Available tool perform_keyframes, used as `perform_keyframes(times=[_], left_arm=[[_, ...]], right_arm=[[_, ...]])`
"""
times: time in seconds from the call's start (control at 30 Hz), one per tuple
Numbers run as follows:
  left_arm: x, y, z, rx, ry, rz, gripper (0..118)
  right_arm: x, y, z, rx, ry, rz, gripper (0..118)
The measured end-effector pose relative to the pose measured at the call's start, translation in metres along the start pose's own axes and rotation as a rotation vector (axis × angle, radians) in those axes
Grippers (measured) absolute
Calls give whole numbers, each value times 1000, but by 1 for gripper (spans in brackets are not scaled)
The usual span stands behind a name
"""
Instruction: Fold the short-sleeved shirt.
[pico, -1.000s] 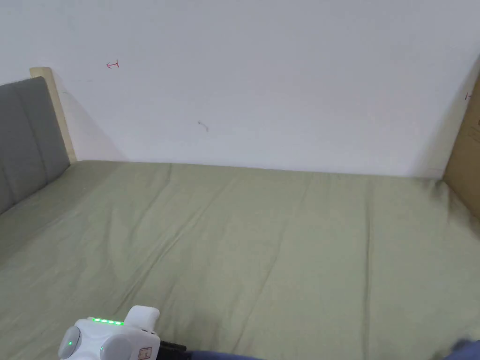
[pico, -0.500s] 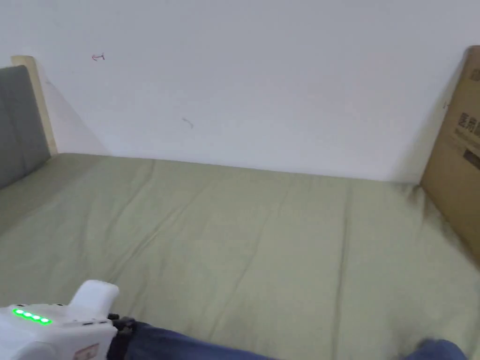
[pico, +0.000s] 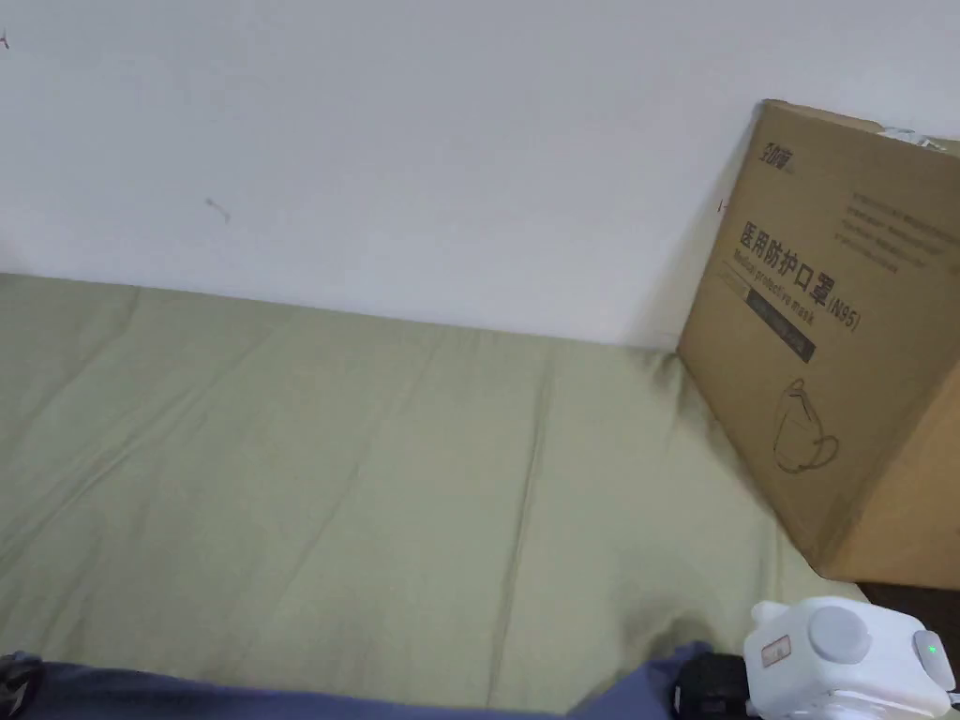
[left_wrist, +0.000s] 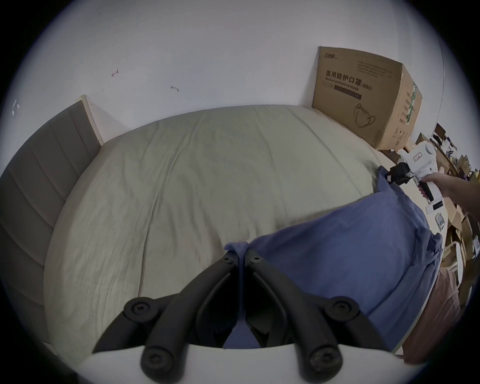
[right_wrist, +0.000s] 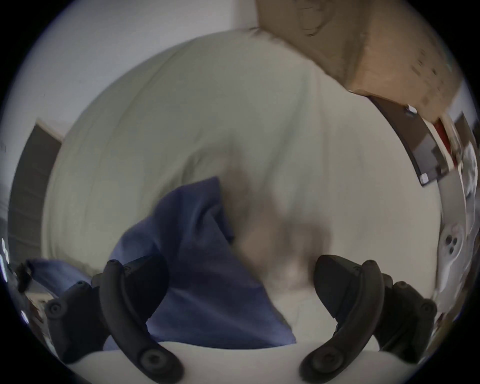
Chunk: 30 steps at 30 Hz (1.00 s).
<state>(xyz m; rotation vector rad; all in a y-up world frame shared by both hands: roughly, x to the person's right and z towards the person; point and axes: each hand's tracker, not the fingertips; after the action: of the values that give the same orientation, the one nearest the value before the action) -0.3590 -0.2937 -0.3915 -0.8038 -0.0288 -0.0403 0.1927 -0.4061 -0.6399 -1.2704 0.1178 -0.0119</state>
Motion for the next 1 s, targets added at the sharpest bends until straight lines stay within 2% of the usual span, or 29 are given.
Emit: perform_keyframes(times=[0.03,0.1,0.17,0.2,0.23,0.27,0.3,0.37,0.43,0.6,0.77,0.87,1.0], left_arm=[[-6,0,-4,-12,7,8,3],[-10,-3,-10,-37,13,37,3],[-17,-5,-14,-45,11,58,3],[-19,-6,-16,-47,10,63,3],[-19,-7,-17,-51,11,67,3],[-19,-8,-18,-55,11,70,3],[-21,-10,-20,-57,19,71,3],[-22,-10,-19,-56,25,77,3],[-26,-8,-16,-23,35,105,3],[-33,13,-4,85,74,168,3],[-32,38,10,158,74,137,3],[-37,41,15,155,52,139,3],[-31,17,36,112,15,103,3]], right_arm=[[-4,-2,0,16,-42,46,110],[-5,-8,14,34,-13,40,99],[-1,-9,23,53,-10,39,61],[1,-12,36,74,4,41,27],[6,-14,42,81,96,34,0],[7,-18,46,76,203,7,0],[7,-24,51,92,202,-6,0],[4,-33,70,183,152,16,0],[8,-37,89,294,180,15,0],[9,-34,128,437,210,-53,0],[2,-41,165,568,234,-149,0],[4,-53,178,578,238,-143,0],[13,-101,193,574,242,-101,0]])
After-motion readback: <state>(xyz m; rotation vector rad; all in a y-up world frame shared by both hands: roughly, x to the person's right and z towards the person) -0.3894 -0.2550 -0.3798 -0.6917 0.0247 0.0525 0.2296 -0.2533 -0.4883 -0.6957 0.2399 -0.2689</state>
